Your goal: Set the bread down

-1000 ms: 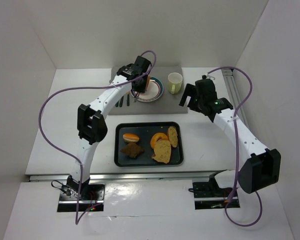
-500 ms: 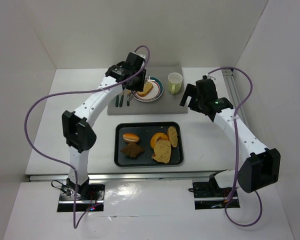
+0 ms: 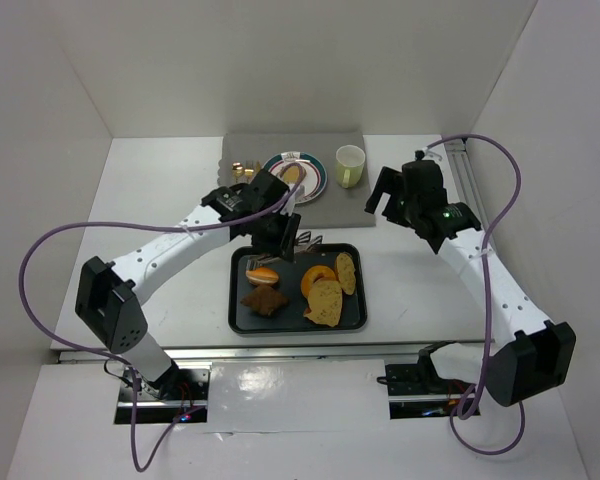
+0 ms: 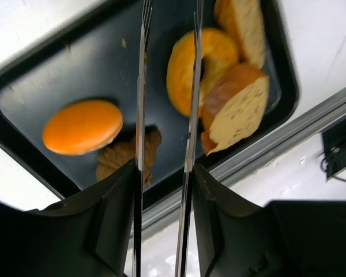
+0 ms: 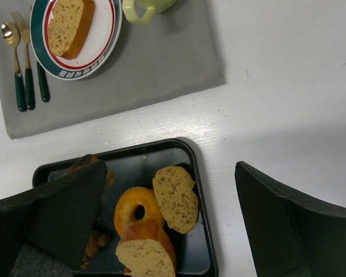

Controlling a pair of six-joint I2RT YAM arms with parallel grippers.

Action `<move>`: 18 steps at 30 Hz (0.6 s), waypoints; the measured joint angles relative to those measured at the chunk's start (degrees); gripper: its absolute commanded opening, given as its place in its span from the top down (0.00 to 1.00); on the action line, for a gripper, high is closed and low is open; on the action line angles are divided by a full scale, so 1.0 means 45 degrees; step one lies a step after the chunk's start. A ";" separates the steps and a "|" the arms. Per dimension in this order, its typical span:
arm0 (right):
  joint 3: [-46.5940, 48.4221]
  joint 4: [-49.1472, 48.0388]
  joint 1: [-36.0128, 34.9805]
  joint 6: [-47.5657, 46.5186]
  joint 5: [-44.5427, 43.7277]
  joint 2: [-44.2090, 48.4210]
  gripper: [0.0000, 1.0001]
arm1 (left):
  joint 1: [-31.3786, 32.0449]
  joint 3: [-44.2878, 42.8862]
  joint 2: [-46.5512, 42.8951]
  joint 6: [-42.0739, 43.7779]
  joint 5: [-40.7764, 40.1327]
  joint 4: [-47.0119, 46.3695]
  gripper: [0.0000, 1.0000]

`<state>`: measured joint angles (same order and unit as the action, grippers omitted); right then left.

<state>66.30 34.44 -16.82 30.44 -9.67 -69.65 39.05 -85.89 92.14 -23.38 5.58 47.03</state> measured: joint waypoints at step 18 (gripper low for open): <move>-0.0126 0.0257 0.0000 0.0019 0.0209 -0.0005 0.00 | -0.0029 0.1987 -0.0019 -0.0155 0.1622 0.0102 0.31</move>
<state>65.73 35.59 -16.82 30.52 -8.73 -69.67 38.92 -76.95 92.05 -24.08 12.88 47.48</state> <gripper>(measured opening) 0.994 0.694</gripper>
